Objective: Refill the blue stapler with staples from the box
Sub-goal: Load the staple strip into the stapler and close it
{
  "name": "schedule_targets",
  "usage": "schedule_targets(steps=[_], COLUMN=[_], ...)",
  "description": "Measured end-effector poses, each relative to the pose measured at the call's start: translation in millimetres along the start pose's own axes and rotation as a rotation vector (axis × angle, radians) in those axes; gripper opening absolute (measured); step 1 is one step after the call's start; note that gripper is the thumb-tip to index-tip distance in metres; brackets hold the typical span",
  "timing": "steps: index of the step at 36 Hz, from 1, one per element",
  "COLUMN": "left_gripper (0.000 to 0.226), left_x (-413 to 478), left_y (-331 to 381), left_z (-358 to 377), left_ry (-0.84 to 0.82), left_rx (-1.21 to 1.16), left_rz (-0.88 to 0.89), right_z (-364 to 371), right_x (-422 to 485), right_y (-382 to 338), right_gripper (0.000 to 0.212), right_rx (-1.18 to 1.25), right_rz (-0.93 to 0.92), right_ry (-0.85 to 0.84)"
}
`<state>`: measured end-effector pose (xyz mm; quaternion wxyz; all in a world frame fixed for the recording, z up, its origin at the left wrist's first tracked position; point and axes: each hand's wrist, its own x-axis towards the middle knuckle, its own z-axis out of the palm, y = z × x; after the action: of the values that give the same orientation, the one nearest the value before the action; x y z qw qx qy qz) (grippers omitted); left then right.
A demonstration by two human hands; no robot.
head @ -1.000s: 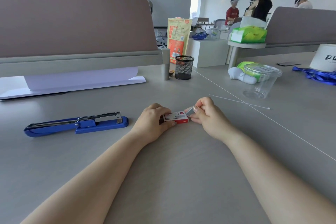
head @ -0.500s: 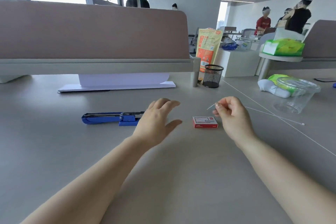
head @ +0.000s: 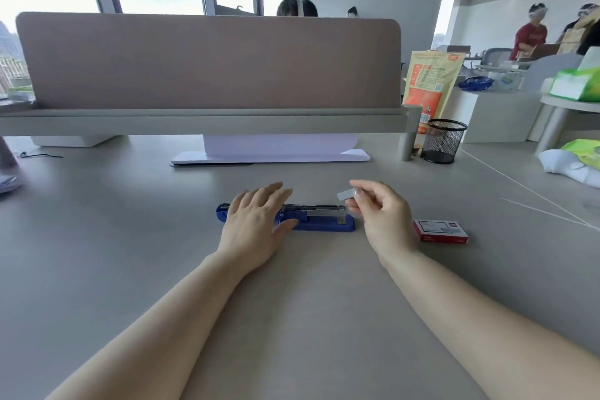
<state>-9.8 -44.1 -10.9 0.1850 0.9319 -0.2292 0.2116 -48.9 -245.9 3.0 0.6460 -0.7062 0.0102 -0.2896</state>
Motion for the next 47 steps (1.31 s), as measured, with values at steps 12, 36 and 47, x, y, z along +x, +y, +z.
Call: schedule_targets(steps=[12,36,47], left_gripper=[0.032,0.023,0.023], left_x=[2.3,0.6,1.3], left_y=[0.0,1.0,-1.8], left_z=[1.2,-2.0,0.0], left_ry=[-0.009,0.103,0.109], left_rx=[0.000,-0.050,-0.024], left_rz=[-0.012,0.031,0.022], right_z=[3.7,2.1,1.4], right_x=[0.5,1.4,2.3], right_y=[5.5,10.6,13.7], right_gripper=[0.022,0.015,0.018], right_rx=[-0.101,-0.331,-0.353], right_rz=[-0.031,-0.069,-0.027], right_ry=[-0.117,-0.238,-0.198])
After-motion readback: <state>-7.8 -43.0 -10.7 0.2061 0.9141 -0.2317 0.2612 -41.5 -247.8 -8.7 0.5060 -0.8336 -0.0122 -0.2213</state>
